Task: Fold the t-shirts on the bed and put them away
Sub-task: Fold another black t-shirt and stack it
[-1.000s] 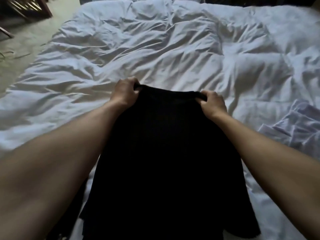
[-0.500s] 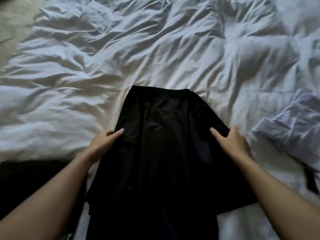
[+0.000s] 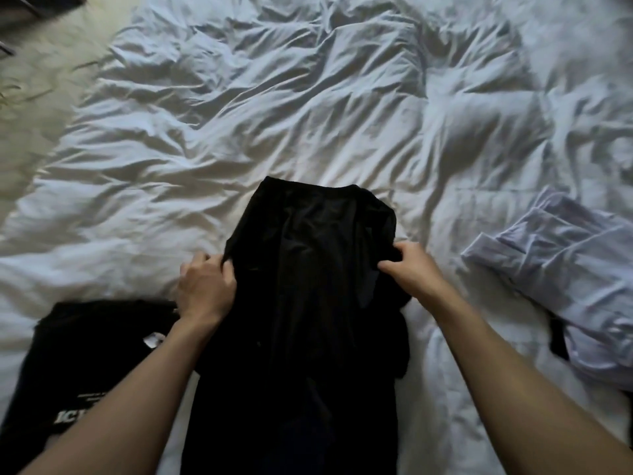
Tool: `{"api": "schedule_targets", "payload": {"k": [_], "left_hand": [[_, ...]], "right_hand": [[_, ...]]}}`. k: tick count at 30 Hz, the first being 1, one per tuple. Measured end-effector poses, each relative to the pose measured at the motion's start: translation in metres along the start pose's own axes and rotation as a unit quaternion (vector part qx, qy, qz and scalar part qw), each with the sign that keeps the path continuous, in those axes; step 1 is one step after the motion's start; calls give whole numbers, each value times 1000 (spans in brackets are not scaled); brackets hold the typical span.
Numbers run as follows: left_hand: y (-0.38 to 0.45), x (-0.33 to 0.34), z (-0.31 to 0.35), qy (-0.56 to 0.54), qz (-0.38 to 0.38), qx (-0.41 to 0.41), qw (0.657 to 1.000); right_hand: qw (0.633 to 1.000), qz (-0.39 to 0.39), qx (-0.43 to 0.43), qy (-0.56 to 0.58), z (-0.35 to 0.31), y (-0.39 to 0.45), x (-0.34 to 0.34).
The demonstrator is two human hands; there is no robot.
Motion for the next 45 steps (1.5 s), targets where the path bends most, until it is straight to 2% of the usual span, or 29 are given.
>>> {"api": "schedule_targets", "payload": {"k": [2,4,6,7,8,9,10,11,13,14,16,19,21,22,25,26,27,28,30,31,32,34,35,36,38,39,41,43,45], "left_hand": [[-4,-3,20,-15,6,22,1000],[-9,10,40,-80,-46,43,995],[-19,35,59,-225,-180,29,957],[-27,48,65,-302,-267,-10,915],[-33,60,65,-356,-333,-53,872],[-35,66,61,-381,-362,-86,847],[-33,70,53,-387,-358,-100,844],[-28,70,43,-378,-332,-99,859],[-12,65,22,-288,-251,-46,923],[-6,63,12,-221,-223,-12,949],[-3,66,-3,-105,-209,19,972],[-13,79,-19,-64,-266,15,962],[-36,92,-16,-84,-370,24,925],[-55,98,-10,-117,-441,12,890],[-108,97,13,-244,-641,-109,720],[-113,94,19,-262,-665,-123,688],[-106,92,23,-278,-649,-113,699],[-87,92,24,-296,-587,-83,749],[-31,78,16,-296,-353,-22,887],[-5,66,10,-272,-234,6,933],[15,58,7,-235,-158,32,959],[45,65,10,-169,-143,64,973],[56,71,14,-142,-160,72,974],[66,77,20,-115,-164,79,976],[80,86,33,-63,-160,94,980],[84,92,38,-42,-160,100,981],[89,103,39,-43,-162,104,980],[93,108,32,-103,-162,100,976],[100,103,17,-168,-138,91,972]], "right_hand": [[999,-11,-18,-44,-33,-7,10],[995,-65,-53,-56,-69,-17,31],[975,-174,-62,126,-95,-29,53],[939,-225,-41,256,-103,-36,59],[908,-236,-16,345,-103,-40,59],[900,-208,0,384,-94,-36,56],[907,-160,19,390,-80,-33,51],[924,-93,47,368,-58,-30,47],[968,22,90,231,-15,-24,43],[983,31,99,154,0,-22,48],[994,-9,98,49,12,-23,66],[995,-50,76,-42,8,-29,93],[987,-60,63,-137,4,-37,111],[980,-40,54,-188,0,-44,116],[955,72,-24,-287,-25,-70,116],[949,86,-70,-296,-34,-79,117],[937,96,-112,-315,-43,-85,119],[937,72,-150,-308,-50,-88,123],[941,-44,-185,-280,-60,-94,136],[935,-100,-201,-276,-64,-95,140],[934,-146,-202,-255,-65,-91,141],[960,-174,-188,-114,-74,-77,131],[975,-131,-175,-49,-77,-61,118],[985,-49,-162,-34,-76,-38,104],[986,79,-111,-99,-76,5,79],[984,94,-61,-139,-74,23,74],[978,62,15,-200,-66,52,79],[971,37,15,-236,-55,67,89],[976,55,9,-209,-37,70,83]]}}
Point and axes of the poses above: each hand's wrist, its own y-axis towards the middle knuckle, its own x-axis out of the palm, z = x × y, the point moved 7 cm from there along y, towards the middle knuckle, and after that the axes turned 9 degrees about -y, right-handed, at the moved point
